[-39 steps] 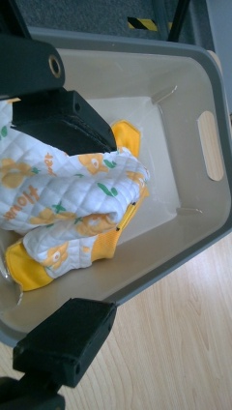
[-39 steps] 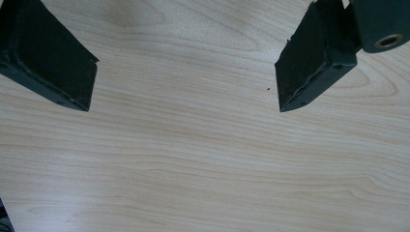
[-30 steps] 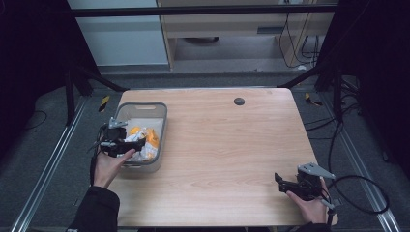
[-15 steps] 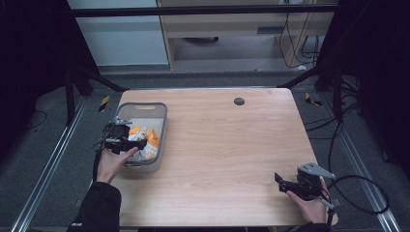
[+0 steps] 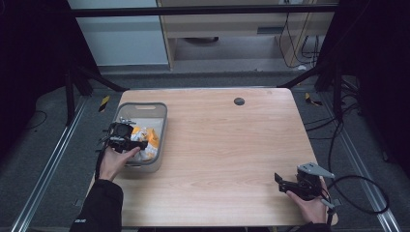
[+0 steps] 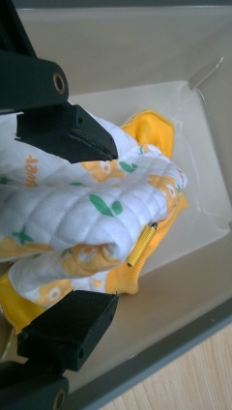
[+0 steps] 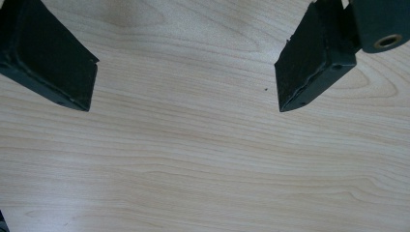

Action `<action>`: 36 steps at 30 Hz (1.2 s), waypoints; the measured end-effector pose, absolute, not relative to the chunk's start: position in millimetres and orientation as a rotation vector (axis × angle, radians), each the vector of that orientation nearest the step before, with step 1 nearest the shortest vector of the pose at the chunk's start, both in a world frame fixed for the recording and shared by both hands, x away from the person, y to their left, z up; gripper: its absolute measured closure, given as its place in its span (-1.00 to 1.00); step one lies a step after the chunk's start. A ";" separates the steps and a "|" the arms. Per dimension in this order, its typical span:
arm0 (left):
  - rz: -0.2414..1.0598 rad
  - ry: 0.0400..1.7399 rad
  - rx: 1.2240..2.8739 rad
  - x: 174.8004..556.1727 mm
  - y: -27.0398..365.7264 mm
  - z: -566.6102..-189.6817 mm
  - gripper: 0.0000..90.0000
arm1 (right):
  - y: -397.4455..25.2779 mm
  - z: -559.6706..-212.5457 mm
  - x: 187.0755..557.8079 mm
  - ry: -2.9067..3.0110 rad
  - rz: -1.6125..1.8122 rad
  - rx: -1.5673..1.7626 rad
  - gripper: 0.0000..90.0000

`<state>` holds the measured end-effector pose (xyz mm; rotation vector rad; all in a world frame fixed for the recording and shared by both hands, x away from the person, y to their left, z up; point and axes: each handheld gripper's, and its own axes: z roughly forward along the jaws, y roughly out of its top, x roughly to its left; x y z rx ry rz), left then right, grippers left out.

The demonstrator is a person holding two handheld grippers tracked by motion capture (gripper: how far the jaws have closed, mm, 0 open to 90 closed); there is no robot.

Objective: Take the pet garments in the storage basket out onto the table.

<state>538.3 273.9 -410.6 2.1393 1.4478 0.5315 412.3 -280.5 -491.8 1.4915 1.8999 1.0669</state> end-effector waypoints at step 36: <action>0.427 1.472 2.226 541.6 281.7 -407.9 0.68 | -281.7 -492.1 412.8 1.903 1.065 1.487 -0.83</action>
